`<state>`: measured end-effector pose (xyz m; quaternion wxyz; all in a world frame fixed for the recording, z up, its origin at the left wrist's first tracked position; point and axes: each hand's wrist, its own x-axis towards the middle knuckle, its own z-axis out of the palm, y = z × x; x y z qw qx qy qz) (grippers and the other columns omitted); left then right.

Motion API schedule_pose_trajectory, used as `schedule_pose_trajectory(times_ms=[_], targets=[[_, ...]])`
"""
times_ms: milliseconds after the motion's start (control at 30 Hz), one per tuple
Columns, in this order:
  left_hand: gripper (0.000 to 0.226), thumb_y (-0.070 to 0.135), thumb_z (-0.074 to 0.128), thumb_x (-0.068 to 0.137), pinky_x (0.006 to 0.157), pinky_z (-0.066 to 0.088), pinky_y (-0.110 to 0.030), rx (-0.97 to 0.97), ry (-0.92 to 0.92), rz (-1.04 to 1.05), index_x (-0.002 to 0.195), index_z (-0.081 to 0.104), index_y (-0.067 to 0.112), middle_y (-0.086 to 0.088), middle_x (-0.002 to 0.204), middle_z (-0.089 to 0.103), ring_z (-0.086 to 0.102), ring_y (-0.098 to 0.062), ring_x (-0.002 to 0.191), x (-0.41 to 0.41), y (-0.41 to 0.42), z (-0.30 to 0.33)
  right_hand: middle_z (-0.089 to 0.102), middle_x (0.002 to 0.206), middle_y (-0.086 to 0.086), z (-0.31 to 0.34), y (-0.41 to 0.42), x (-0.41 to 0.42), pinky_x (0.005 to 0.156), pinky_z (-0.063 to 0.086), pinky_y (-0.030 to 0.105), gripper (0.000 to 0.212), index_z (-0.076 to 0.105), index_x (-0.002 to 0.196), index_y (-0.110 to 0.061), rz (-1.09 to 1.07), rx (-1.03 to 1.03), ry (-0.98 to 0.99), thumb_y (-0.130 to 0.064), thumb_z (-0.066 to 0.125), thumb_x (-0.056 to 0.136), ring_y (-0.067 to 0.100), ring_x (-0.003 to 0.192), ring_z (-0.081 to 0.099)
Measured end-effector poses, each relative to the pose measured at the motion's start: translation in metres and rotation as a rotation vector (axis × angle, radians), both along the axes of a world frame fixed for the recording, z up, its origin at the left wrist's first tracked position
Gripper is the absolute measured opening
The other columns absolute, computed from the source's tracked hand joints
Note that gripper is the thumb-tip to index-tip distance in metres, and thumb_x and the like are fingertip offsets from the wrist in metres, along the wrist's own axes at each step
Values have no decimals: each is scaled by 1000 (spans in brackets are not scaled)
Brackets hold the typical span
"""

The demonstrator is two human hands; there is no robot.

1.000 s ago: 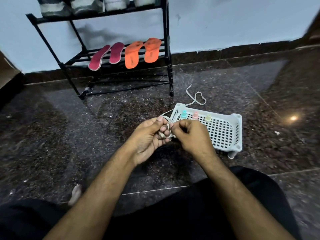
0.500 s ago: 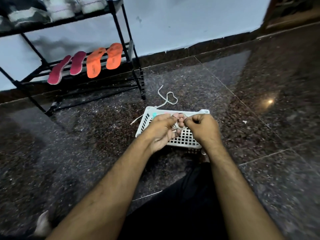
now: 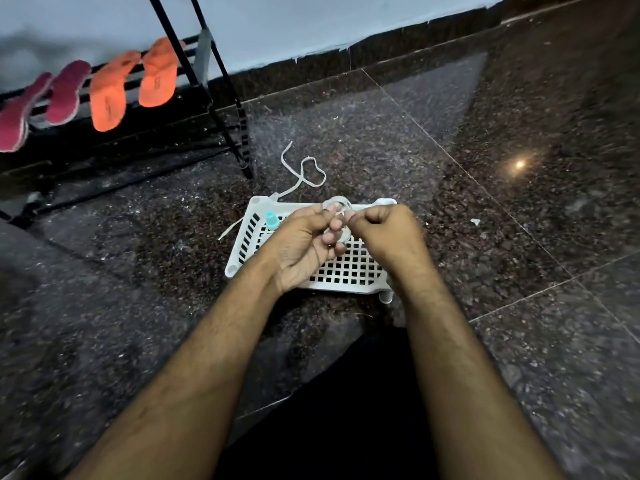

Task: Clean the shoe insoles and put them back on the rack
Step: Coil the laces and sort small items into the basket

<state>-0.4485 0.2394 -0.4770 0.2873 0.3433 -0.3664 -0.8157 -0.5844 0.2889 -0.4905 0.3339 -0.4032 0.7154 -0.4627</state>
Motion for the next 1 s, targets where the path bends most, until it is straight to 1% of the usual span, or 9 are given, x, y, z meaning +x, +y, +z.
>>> schedule_pose_trajectory(times_ms=[133,233,400,500,567,633,733,867,1000], targets=[[13,14,50,102,56,41,-22,16,64,-1,91,55,17,5,70,44,35,-3,49,0,1,0,60,63,12,0,1,3,59,41,34,32,72,73,-7,62,-10,-210,-34,67,90,18,59,46],[6,16,54,99,56,42,-22,37,74,-8,94,56,16,5,68,43,37,-5,49,-1,3,2,62,65,7,0,3,1,61,44,35,30,70,70,-3,39,-33,-321,-27,72,88,19,61,50],[10,12,51,102,57,50,-23,12,-39,6,100,60,10,1,74,56,50,-6,57,-8,3,7,48,45,-8,2,4,-2,52,36,30,38,64,63,-7,-65,25,-59,-40,69,80,14,47,42],[11,7,57,100,62,59,-27,-104,-248,92,101,67,4,-5,93,70,64,-6,71,-14,6,6,48,39,-10,9,9,-7,49,41,26,38,63,53,-20,-106,101,66,-39,69,85,13,46,48],[10,5,61,98,59,59,-27,-139,-360,194,102,66,-2,-11,100,72,70,-9,73,-16,6,1,58,48,-8,11,9,-7,53,50,30,31,67,60,-19,-114,128,105,-38,69,84,15,53,58],[14,5,67,94,55,59,-27,-226,-477,272,105,67,-4,-14,96,71,70,-12,70,-17,4,-6,66,61,-5,9,5,-5,62,57,34,26,70,68,-17,-126,175,154,-38,69,83,17,64,65],[18,8,77,86,63,60,-33,-530,-791,306,101,67,13,-6,79,69,64,-14,62,-14,-3,-19,70,76,0,0,-3,-1,72,57,35,23,67,71,-17,-98,262,245,-39,68,80,23,75,67],[18,27,81,81,81,45,-34,-966,-1261,182,94,70,29,5,84,70,64,-19,88,-18,-8,-31,66,87,5,-14,-17,3,70,49,29,24,67,88,-15,-69,375,315,-38,68,79,28,83,64],[18,29,81,81,87,26,-36,-1053,-1493,-57,97,73,28,2,102,72,52,-23,113,-22,-22,-25,66,78,2,-84,-58,-14,68,56,35,42,64,81,-19,-93,452,467,-53,63,56,26,68,61]])
